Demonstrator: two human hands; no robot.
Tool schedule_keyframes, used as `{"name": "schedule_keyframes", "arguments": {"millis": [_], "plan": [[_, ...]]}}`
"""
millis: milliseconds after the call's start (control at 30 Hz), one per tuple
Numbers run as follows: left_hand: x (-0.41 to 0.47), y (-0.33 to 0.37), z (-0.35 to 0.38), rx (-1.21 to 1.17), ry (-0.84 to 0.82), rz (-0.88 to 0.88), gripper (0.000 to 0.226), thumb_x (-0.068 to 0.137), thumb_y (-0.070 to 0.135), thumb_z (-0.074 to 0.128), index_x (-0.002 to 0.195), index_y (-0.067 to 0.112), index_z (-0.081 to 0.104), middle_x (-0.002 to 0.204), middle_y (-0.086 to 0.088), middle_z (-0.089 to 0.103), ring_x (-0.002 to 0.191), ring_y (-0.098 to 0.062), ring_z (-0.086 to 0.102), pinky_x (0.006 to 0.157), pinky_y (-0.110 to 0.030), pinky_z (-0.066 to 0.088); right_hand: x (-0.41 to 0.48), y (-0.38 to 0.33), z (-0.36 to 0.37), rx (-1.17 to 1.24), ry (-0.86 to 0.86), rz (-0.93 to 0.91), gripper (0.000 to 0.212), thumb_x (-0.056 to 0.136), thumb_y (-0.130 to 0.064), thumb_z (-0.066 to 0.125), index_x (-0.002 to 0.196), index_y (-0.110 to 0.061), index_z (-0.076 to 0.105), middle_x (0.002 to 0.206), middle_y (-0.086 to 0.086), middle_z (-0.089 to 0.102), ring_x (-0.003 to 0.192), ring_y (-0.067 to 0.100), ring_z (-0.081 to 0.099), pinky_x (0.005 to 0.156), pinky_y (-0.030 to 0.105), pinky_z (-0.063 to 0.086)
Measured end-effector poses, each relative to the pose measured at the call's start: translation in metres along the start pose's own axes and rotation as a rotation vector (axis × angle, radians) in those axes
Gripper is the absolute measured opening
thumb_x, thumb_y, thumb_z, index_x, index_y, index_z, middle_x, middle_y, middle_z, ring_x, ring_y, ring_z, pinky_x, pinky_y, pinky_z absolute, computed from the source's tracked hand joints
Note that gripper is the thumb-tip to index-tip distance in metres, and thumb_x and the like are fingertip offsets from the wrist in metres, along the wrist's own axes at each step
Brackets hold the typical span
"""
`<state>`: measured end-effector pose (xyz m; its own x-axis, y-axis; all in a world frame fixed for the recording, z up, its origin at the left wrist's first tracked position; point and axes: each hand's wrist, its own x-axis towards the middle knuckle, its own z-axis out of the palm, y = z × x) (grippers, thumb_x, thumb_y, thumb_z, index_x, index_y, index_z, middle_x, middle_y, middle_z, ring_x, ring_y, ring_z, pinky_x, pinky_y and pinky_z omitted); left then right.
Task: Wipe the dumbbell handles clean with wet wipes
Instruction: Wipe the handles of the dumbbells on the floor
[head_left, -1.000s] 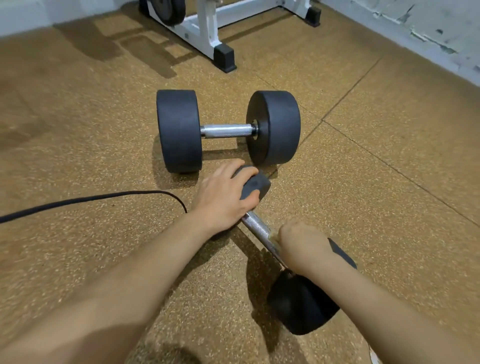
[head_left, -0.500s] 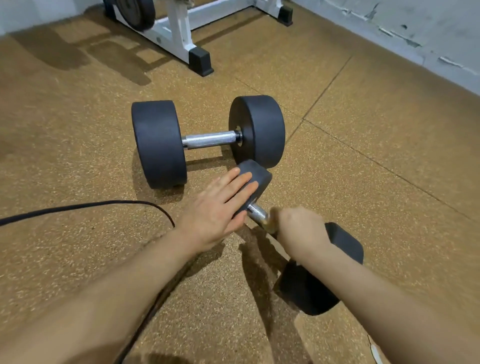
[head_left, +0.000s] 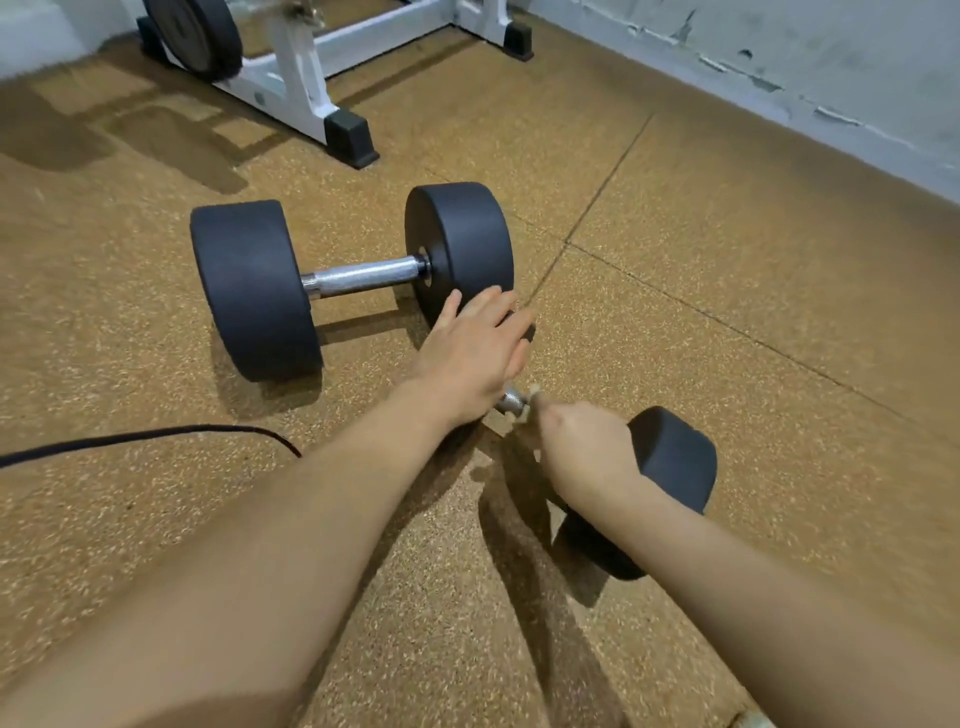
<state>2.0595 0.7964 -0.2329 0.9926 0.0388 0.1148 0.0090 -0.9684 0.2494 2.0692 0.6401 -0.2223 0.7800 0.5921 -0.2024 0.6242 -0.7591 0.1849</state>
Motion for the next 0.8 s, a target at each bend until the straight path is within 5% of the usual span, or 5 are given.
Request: {"name": "schedule_keyframes", "arguments": {"millis": [167,300,400,533,800], "plan": [[-0.016,-0.005,0.01,0.015,-0.003,-0.003,0.054,0.104,0.038,0.027,0.155,0.024,0.015,0.163,-0.002,0.009,0.15,-0.019,0.001,0.119,-0.042,0.008,0.012,-0.011,-0.001,-0.034,0.03,-0.038,0.042,0.097,-0.007,0.04,0.136,0.005,0.037,0.136,0.02,0.049,0.113,0.032,0.057,0.077,0.038,0.049],[0.013,0.0,0.005,0.009,-0.032,0.007,0.053,0.105,0.035,0.025,0.155,0.021,0.015,0.163,-0.006,0.01,0.15,-0.022,0.003,0.12,-0.041,0.009,-0.005,0.028,-0.013,-0.238,-0.112,-0.027,0.028,0.083,-0.007,0.066,0.109,0.002,0.064,0.104,0.016,0.063,0.082,0.028,0.065,0.05,0.03,0.045],[0.025,0.003,0.005,0.012,-0.045,-0.004,0.052,0.105,0.033,0.026,0.155,0.018,0.017,0.162,-0.008,0.013,0.15,-0.024,0.006,0.12,-0.041,0.012,0.012,0.032,-0.018,-0.197,-0.205,0.019,0.022,0.095,-0.008,0.05,0.113,-0.013,0.061,0.102,0.004,0.064,0.09,0.026,0.064,0.06,0.032,0.044],[0.026,0.003,0.008,-0.014,-0.015,-0.009,0.052,0.104,0.032,0.031,0.154,0.018,0.022,0.161,-0.007,0.017,0.149,-0.025,0.009,0.12,-0.042,0.016,0.023,0.016,-0.014,-0.109,-0.108,0.033,0.022,0.092,-0.003,0.05,0.109,-0.009,0.062,0.103,0.006,0.066,0.091,0.029,0.065,0.064,0.034,0.046],[-0.021,-0.004,-0.002,-0.223,0.079,-0.084,0.046,0.101,0.034,0.043,0.146,0.026,0.041,0.156,0.003,0.032,0.147,-0.014,0.02,0.118,-0.031,0.017,0.017,0.043,-0.019,-0.239,-0.295,-0.066,0.016,0.096,-0.022,0.051,0.109,-0.015,0.056,0.076,-0.002,0.045,0.079,0.023,0.054,0.067,0.033,0.044]]}}
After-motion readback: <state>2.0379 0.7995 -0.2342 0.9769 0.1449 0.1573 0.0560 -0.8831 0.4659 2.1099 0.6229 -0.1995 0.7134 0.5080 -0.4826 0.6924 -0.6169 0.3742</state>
